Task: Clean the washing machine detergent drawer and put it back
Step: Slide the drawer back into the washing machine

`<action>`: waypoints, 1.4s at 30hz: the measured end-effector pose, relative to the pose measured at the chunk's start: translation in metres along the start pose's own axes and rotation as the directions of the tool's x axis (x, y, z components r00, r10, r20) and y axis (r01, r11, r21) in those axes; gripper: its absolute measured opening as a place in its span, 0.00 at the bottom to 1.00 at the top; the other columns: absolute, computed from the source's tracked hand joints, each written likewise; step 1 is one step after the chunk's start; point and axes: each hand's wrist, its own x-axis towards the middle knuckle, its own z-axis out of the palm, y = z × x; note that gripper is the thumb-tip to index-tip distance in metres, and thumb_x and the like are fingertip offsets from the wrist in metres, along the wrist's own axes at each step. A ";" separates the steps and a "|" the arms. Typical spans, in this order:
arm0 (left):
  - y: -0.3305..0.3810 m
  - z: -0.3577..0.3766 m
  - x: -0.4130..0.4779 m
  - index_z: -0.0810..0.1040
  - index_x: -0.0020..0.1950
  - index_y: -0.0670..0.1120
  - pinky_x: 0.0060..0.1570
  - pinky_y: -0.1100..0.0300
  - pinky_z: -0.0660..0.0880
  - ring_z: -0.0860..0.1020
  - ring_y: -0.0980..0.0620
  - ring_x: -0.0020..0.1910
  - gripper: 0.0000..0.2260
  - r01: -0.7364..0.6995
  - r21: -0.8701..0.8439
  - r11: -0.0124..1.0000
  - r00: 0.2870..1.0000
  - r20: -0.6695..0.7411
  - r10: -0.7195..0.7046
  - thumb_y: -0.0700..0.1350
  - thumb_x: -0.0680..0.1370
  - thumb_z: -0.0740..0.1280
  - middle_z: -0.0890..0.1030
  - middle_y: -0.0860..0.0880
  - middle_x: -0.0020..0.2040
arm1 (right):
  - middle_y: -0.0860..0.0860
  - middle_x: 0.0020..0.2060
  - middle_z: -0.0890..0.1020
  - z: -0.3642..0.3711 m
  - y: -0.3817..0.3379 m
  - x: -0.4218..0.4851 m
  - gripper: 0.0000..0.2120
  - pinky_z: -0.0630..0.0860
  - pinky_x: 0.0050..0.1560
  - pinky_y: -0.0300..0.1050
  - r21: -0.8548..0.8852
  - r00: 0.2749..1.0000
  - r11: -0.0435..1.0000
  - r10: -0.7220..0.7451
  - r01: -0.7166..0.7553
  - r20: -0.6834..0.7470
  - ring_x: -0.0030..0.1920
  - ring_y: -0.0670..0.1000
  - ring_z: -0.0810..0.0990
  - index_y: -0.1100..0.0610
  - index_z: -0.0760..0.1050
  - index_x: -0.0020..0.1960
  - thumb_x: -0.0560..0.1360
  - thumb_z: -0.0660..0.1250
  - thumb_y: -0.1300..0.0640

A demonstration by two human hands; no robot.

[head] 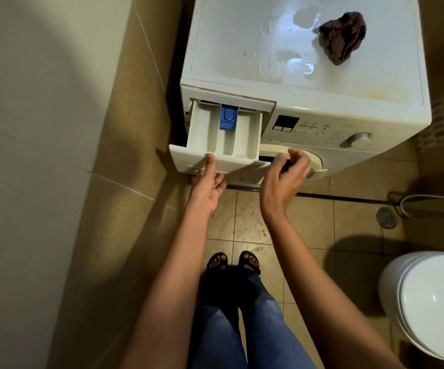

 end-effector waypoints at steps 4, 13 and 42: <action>-0.002 0.005 -0.004 0.71 0.58 0.44 0.65 0.48 0.73 0.73 0.41 0.66 0.14 -0.004 -0.057 0.998 1.000 -0.029 0.002 0.46 0.76 0.70 0.75 0.39 0.65 | 0.57 0.68 0.69 0.013 -0.012 0.074 0.19 0.62 0.72 0.48 -0.246 0.877 0.864 -0.354 0.440 0.324 0.70 0.53 0.66 0.62 0.66 0.70 0.79 0.56 0.62; 0.002 0.010 -0.004 0.72 0.53 0.44 0.66 0.47 0.72 0.73 0.42 0.64 0.10 -0.017 -0.111 0.994 0.998 -0.061 0.011 0.42 0.75 0.70 0.75 0.40 0.65 | 0.57 0.78 0.48 0.040 0.005 0.171 0.30 0.43 0.77 0.51 -0.439 0.550 0.378 -0.267 0.815 0.791 0.78 0.56 0.46 0.60 0.45 0.78 0.80 0.55 0.64; 0.067 0.102 0.061 0.72 0.54 0.45 0.70 0.41 0.66 0.73 0.42 0.59 0.11 -0.079 -0.034 0.996 0.996 -0.048 0.077 0.45 0.77 0.70 0.75 0.41 0.60 | 0.57 0.75 0.60 0.038 0.011 0.180 0.31 0.52 0.76 0.50 -0.310 0.515 0.480 -0.387 0.821 0.765 0.77 0.55 0.56 0.60 0.57 0.76 0.75 0.59 0.66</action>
